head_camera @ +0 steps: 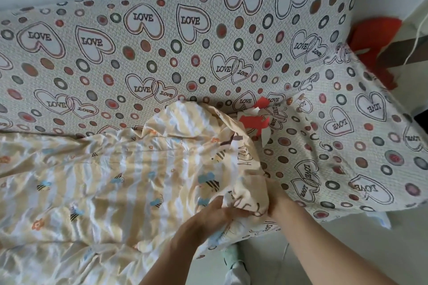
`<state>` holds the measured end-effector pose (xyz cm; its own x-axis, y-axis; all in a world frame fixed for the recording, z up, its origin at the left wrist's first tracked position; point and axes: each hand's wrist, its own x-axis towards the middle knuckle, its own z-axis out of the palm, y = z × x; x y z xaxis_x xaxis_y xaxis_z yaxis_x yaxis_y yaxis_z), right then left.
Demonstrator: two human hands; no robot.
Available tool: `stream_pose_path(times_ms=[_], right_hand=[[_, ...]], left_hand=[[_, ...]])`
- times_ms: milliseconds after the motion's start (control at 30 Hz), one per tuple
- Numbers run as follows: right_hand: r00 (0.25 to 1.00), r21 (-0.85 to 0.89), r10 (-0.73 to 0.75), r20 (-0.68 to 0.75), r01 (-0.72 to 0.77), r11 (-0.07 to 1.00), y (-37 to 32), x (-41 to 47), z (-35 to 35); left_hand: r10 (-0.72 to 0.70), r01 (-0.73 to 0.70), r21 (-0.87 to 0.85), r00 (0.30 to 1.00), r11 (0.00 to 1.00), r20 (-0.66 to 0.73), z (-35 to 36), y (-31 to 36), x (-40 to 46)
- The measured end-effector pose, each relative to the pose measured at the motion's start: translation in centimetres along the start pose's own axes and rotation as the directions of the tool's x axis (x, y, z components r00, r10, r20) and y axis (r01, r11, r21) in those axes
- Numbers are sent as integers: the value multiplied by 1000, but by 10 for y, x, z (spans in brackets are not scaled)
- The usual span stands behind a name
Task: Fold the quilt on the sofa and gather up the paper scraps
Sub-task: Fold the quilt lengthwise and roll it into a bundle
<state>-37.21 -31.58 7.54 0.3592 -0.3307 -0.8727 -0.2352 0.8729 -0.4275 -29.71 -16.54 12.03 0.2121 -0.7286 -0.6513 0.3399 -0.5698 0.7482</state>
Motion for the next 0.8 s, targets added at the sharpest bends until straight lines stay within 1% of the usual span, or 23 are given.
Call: stream_pose_path(times_ms=[67, 100, 133, 167, 200, 233, 300, 333, 367, 433, 467, 500, 533, 567, 600, 633, 667, 700, 733, 767, 800], right_hand=[[997, -59, -34, 75, 39, 998, -12, 5, 2], [993, -100, -38, 112, 49, 994, -16, 7, 3], [991, -178, -53, 123, 75, 981, -24, 10, 2], [988, -259, -62, 142, 98, 961, -30, 11, 2], [981, -333, -55, 188, 117, 936, -35, 13, 2], [968, -396, -19, 251, 121, 910, -38, 12, 2], [931, -532, 95, 351, 115, 839, -42, 11, 6], [912, -581, 158, 379, 101, 808, -43, 15, 5], [889, -598, 206, 410, 92, 796, -43, 21, 3], [861, -609, 255, 441, 78, 789, -50, 33, 2], [879, -622, 233, 416, 88, 778, -57, 40, 4], [921, -635, 161, 354, 110, 765, -63, 48, 7], [970, -656, 36, 241, 136, 743, -68, 56, 9], [986, -693, -119, 116, 166, 702, -74, 62, 10], [962, -766, -271, 13, 184, 616, -78, 72, 12], [932, -837, -359, -43, 163, 523, -79, 82, 14], [922, -877, -374, -99, 97, 471, -80, 92, 14], [935, -867, -309, -172, 4, 498, -77, 101, 13], [951, -819, -192, -244, -96, 566, -74, 105, 16], [947, -732, -63, -316, -201, 650, -70, 109, 17], [937, -651, 29, -348, -264, 712, -65, 113, 19]], left_hand=[[3, -3, -215, 1000, 977, -1, -6, 1, 16], [-20, 2, -320, 998, 948, -53, -10, 1, 24], [-63, 7, -409, 991, 913, -122, -16, 1, 36], [-112, 14, -455, 976, 891, -189, -21, 0, 49], [-154, 34, -475, 964, 879, -216, -25, 1, 61], [-183, 73, -455, 962, 888, -204, -29, 2, 72], [-227, 165, -374, 965, 912, -129, -28, 11, 87], [-242, 191, -331, 963, 924, -120, -25, 16, 93], [-252, 204, -291, 958, 935, -138, -23, 18, 101], [-269, 211, -235, 930, 949, -249, -21, 15, 118], [-268, 205, -224, 914, 953, -304, -22, 11, 125], [-270, 203, -218, 899, 955, -344, -25, 6, 132], [-257, 186, -216, 890, 959, -376, -25, 5, 134], [-247, 166, -224, 879, 960, -407, -25, 6, 133], [-236, 138, -245, 869, 960, -435, -25, 4, 134], [-234, 111, -277, 856, 954, -462, -26, 1, 135], [-232, 88, -307, 850, 948, -474, -26, -3, 135], [-228, 59, -337, 843, 940, -488, -26, -7, 136], [-221, 31, -363, 841, 931, -494, -27, -14, 138], [-202, 0, -383, 849, 924, -488, -26, -11, 135], [-177, -27, -393, 863, 919, -473, -25, -8, 130]])
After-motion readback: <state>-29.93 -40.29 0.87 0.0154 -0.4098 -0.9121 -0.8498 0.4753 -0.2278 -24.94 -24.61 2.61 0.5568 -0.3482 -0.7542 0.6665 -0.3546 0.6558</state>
